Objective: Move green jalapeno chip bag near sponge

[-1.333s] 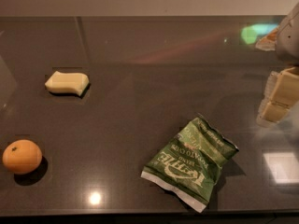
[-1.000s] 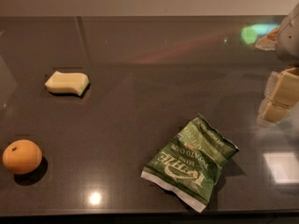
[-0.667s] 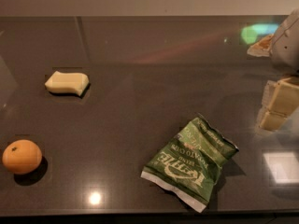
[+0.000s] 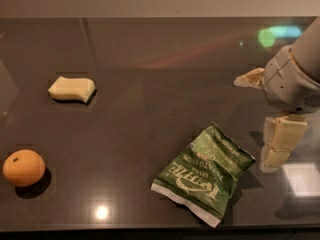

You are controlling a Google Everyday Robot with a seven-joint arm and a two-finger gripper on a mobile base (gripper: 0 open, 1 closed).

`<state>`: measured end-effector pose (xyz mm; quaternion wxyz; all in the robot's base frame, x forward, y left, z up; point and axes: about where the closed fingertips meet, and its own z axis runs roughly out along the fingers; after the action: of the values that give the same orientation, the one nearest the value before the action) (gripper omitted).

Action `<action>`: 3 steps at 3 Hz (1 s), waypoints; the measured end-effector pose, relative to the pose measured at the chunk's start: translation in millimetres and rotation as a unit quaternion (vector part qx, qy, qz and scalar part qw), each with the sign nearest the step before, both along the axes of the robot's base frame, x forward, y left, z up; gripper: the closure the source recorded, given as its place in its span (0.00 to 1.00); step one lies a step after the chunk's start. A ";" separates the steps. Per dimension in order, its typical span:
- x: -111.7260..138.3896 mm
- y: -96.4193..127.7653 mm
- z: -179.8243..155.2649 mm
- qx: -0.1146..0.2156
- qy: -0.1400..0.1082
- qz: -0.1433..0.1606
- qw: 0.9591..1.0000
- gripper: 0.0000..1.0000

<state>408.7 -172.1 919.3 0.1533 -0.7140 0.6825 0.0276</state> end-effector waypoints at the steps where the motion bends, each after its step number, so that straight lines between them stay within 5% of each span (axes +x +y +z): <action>1: -8.3 12.9 -24.0 0.006 0.018 0.039 0.999 0.00; 3: -21.2 20.4 -57.8 0.000 0.028 0.076 0.997 0.00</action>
Offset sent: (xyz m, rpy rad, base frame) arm -0.0223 0.0248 -0.0704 0.0176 0.0724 0.1781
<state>387.5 -151.6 861.5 0.1321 -0.7629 0.6301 0.0591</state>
